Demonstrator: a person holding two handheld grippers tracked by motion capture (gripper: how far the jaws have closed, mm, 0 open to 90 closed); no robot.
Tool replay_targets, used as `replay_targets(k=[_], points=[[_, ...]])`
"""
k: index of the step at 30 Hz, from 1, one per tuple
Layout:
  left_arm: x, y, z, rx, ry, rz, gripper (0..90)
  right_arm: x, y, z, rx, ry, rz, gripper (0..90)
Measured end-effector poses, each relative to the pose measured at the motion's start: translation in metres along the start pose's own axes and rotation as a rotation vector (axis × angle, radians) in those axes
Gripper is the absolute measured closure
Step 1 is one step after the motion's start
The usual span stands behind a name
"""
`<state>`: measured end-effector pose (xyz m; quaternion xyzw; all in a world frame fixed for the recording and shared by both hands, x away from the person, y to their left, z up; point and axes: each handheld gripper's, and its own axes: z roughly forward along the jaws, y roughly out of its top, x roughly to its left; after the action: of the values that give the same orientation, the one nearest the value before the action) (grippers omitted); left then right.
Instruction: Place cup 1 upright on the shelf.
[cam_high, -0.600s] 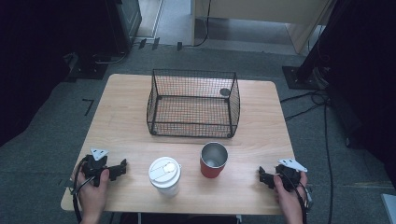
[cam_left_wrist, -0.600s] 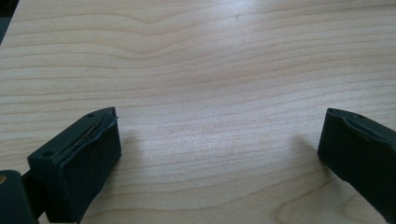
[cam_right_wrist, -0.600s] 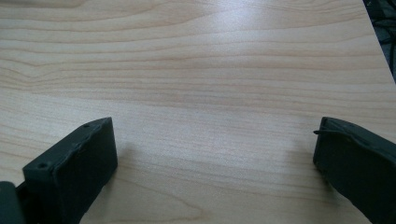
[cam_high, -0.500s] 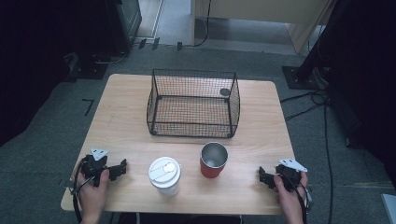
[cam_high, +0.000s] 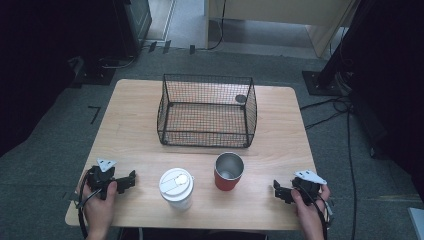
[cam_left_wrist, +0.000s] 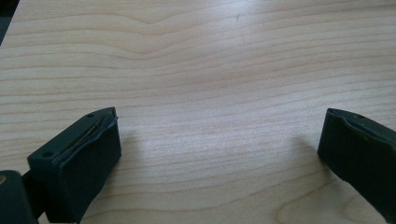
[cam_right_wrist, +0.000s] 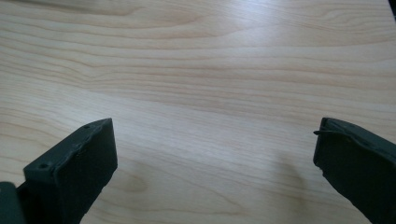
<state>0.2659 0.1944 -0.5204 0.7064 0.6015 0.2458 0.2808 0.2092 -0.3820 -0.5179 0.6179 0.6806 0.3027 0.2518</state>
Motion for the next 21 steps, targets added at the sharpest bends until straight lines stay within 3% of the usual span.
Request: replay_targets(k=[5,11,21], points=[[0.000,0.000,0.000,0.000,0.000,0.000,0.0,0.013,0.003,-0.004,-0.036,0.052,-0.014,0.0],[0.000,0.000,0.000,0.000,0.000,0.000,0.0,0.023,0.005,-0.008,-0.065,0.078,-0.019,0.0],[0.000,0.000,0.000,0.000,0.000,0.000,0.0,0.045,0.009,-0.012,-0.077,0.129,-0.085,0.0]])
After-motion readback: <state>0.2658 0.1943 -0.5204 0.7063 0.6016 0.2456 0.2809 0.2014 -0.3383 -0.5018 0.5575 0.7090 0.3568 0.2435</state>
